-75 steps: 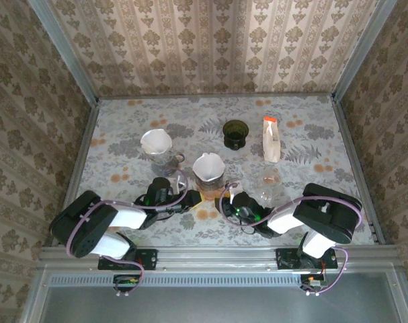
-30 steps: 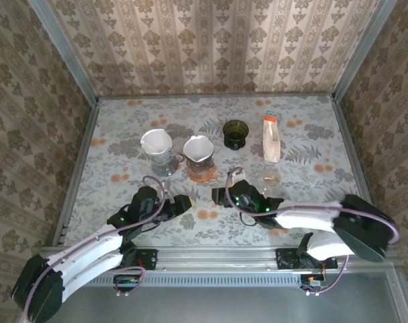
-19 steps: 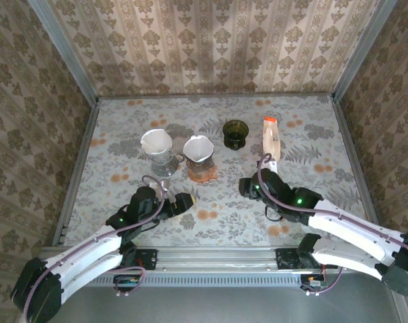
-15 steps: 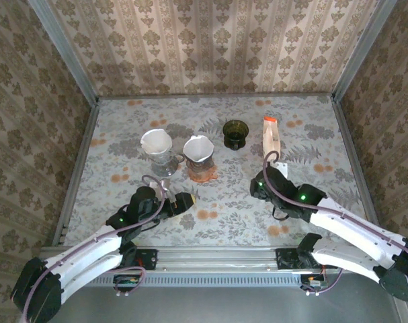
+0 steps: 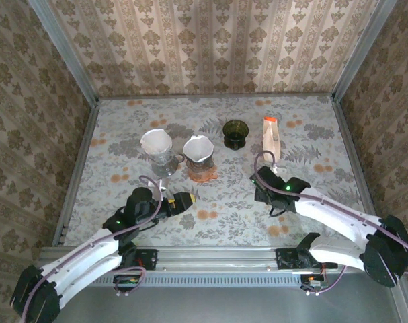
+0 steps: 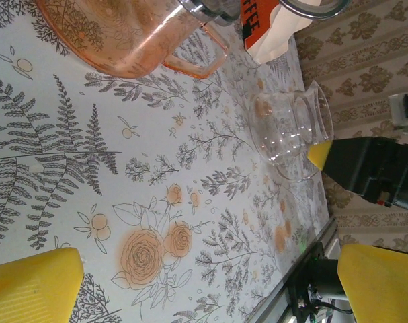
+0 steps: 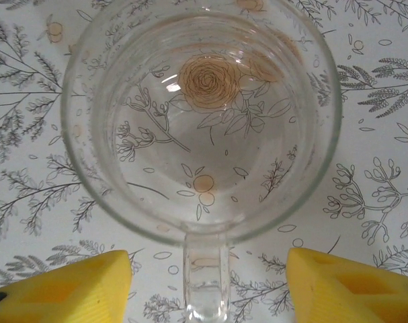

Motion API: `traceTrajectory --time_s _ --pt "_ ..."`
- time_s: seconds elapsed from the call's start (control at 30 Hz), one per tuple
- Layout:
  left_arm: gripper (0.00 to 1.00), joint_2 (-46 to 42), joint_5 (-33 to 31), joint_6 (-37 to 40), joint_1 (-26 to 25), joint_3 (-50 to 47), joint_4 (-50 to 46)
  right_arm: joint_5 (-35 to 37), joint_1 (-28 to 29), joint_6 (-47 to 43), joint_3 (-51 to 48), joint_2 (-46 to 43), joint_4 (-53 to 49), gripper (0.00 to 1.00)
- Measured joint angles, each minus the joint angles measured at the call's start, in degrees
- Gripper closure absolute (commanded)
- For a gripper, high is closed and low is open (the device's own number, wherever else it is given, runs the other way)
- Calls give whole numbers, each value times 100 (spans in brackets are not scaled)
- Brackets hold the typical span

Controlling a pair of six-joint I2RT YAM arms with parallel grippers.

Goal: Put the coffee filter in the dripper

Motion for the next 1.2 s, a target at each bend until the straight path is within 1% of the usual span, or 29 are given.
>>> traceTrajectory --time_s 0.17,0.43,0.53,0.6,0.73,0.87,0.97,1.1,1.2 --pt "0 -249 -2 20 0 0 -114 -7 -127 -125 -55 155 201 58" --pt "0 -494 -7 42 0 13 -393 -81 -212 -352 -308 39 284 82" --pt "0 -494 -7 59 0 48 -420 -232 -151 -542 -415 -293 256 84" --pt "0 -501 -7 83 4 94 -466 -308 50 -688 -444 -527 227 84" --pt "0 -568 -4 155 55 164 -546 -514 874 -1001 -444 -750 262 84" --pt "0 -634 11 170 179 164 -608 -835 1681 -1314 -452 -752 385 83" --pt "0 -715 15 190 251 168 -699 -1073 2070 -1554 -470 -752 581 83" --pt "0 -800 17 195 308 190 -721 -1189 2367 -1823 -457 -553 820 83" --pt "0 -809 20 192 343 192 -721 -1185 2514 -1965 -407 -162 907 83"
